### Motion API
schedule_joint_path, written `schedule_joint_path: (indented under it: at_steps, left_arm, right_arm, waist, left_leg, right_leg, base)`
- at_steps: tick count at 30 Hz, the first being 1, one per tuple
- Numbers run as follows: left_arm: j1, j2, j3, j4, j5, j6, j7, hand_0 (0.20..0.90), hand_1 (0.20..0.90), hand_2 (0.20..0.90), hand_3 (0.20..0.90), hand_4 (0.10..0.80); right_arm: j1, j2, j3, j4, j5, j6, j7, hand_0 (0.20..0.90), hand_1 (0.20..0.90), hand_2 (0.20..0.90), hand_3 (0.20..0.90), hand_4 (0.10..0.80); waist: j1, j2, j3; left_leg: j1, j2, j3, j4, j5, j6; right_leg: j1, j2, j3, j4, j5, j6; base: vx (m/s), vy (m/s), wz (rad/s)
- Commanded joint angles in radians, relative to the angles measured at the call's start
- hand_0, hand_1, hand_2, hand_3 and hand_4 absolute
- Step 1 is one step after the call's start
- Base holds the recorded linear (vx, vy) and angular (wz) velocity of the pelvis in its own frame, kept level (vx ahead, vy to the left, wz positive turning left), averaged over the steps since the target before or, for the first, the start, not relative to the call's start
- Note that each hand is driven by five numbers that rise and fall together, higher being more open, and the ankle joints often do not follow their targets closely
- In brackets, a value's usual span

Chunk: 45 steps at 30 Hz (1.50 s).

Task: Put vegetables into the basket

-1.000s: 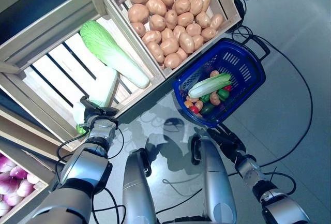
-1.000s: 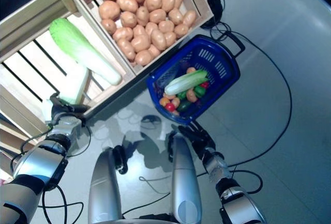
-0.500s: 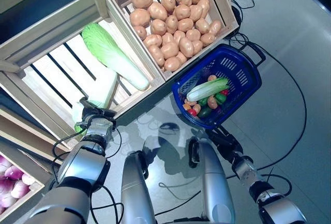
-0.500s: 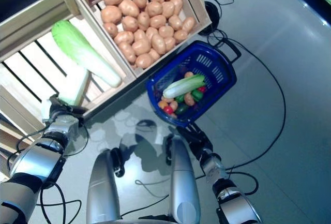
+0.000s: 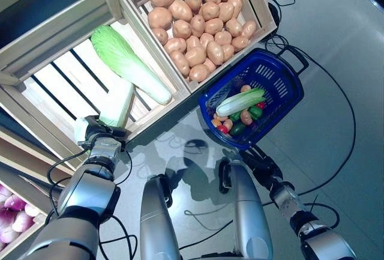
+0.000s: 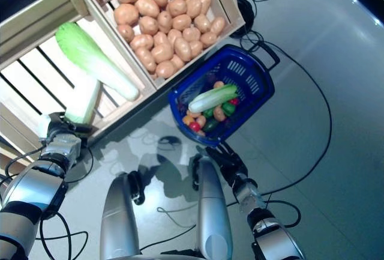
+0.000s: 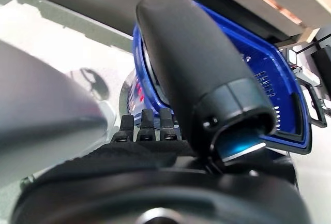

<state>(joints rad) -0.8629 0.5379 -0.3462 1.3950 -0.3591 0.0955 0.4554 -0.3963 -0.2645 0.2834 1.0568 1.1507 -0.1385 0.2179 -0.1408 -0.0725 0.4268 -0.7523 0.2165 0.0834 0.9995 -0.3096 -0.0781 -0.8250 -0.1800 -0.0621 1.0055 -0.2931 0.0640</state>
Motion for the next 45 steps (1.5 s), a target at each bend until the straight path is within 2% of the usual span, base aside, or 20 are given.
schedule_joint_path:
  at_steps: [1,8,10,14,16,22,29,34,38,45]
  left_arm:
    - [0.109,-0.046,-0.005,0.063,-0.015,0.028,-0.03,0.3,0.3,0.3,0.3,0.4]
    - [0.174,-0.024,0.005,0.033,0.003,-0.057,-0.015,0.3,0.3,0.3,0.3,0.4]
    - [0.2,-0.021,0.009,0.01,0.035,-0.113,0.002,0.3,0.3,0.3,0.3,0.4]
    - [0.263,-0.008,0.018,-0.063,0.061,-0.203,0.029,0.3,0.3,0.3,0.3,0.4]
    - [0.292,-0.011,0.034,-0.101,0.072,-0.219,0.036,0.3,0.3,0.3,0.3,0.4]
    - [0.43,-0.054,0.109,-0.305,0.103,-0.257,0.055,0.3,0.3,0.3,0.3,0.4]
    - [0.514,-0.119,0.141,-0.519,0.151,-0.318,0.109,0.3,0.3,0.3,0.3,0.4]
    - [0.578,-0.157,0.141,-0.676,0.226,-0.348,0.115,0.3,0.3,0.3,0.3,0.4]
    - [0.636,-0.161,0.12,-0.824,0.265,-0.361,0.087,0.3,0.3,0.3,0.3,0.4]
    - [0.705,-0.134,0.086,-1.042,0.363,-0.377,0.003,0.3,0.3,0.3,0.3,0.4]
  right_arm:
    - [0.018,-0.04,-0.039,-0.033,0.065,-0.069,0.062,0.9,0.9,0.9,0.9,0.8]
    - [0.048,-0.03,-0.037,-0.054,0.076,-0.079,0.058,0.9,0.9,0.9,0.9,0.8]
    - [0.071,-0.022,-0.035,-0.071,0.078,-0.091,0.051,0.9,0.9,0.9,0.9,0.8]
    - [0.132,-0.02,-0.042,-0.117,0.091,-0.104,0.042,0.9,0.9,0.9,0.9,0.8]
    - [0.161,-0.016,-0.05,-0.135,0.082,-0.107,0.036,0.9,0.9,0.9,0.9,0.8]
    - [0.291,0.016,-0.072,-0.278,0.032,-0.096,-0.025,0.9,0.9,0.9,0.9,0.8]
    - [0.321,0.066,-0.055,-0.434,-0.032,-0.179,-0.088,0.9,0.9,0.9,0.9,0.8]
    - [0.342,0.098,-0.039,-0.577,-0.033,-0.163,-0.09,0.9,0.9,0.9,0.9,0.8]
    - [0.371,0.107,-0.027,-0.677,-0.009,-0.125,0.021,0.9,0.9,0.9,0.9,0.8]
    - [0.365,0.105,-0.022,-0.774,0.053,-0.17,0.149,0.9,0.9,0.9,0.9,0.8]
  waist:
    - [0.001,0.024,-0.019]
    - [0.002,0.043,-0.078]
    - [0.004,0.049,-0.107]
    - [0.012,0.061,-0.168]
    - [0.014,0.066,-0.192]
    - [0.026,0.102,-0.303]
    - [0.065,0.117,-0.351]
    - [0.097,0.111,-0.364]
    - [0.117,0.097,-0.368]
    - [0.152,0.07,-0.369]
  left_leg:
    - [0.083,0.027,0.017,-0.034,-0.055,-0.007]
    - [0.211,0.022,0.049,-0.173,0.0,-0.008]
    - [0.256,0.015,0.058,-0.255,0.059,-0.001]
    - [0.397,-0.016,0.062,-0.419,0.125,0.007]
    - [0.453,-0.028,0.067,-0.484,0.15,0.01]
    - [0.69,-0.087,0.098,-0.783,0.261,0.011]
    - [0.802,-0.12,0.067,-1.013,0.341,0.01]
    - [0.824,-0.133,0.031,-1.086,0.358,0.012]
    - [0.818,-0.14,0.011,-1.087,0.348,0.018]
    - [0.837,-0.135,0.007,-1.087,0.332,0.022]
  right_leg:
    - [0.104,-0.039,0.035,-0.054,-0.007,0.025]
    - [0.224,-0.045,0.025,-0.164,0.024,0.02]
    - [0.266,-0.044,0.019,-0.236,0.07,0.011]
    - [0.407,-0.043,0.007,-0.389,0.112,0.008]
    - [0.461,-0.044,-0.001,-0.452,0.129,0.009]
    - [0.723,-0.021,-0.057,-0.771,0.212,0.016]
    - [0.859,-0.002,-0.092,-0.993,0.311,0.039]
    - [0.901,0.014,-0.112,-1.074,0.349,0.043]
    - [0.911,0.024,-0.124,-1.09,0.352,0.041]
    - [0.937,0.036,-0.142,-1.093,0.34,0.036]
  base:
    - [0.058,0.004,-0.01]
    - [0.075,-0.002,-0.02]
    - [0.027,-0.037,-0.03]
    - [0.098,-0.027,0.02]
    - [0.184,-0.004,0.1]
    - [0.193,0.008,0.1]
    - [0.037,-0.041,0.17]
    - [-0.007,-0.08,0.2]
    - [-0.029,-0.092,0.26]
    - [0.015,-0.073,0.11]
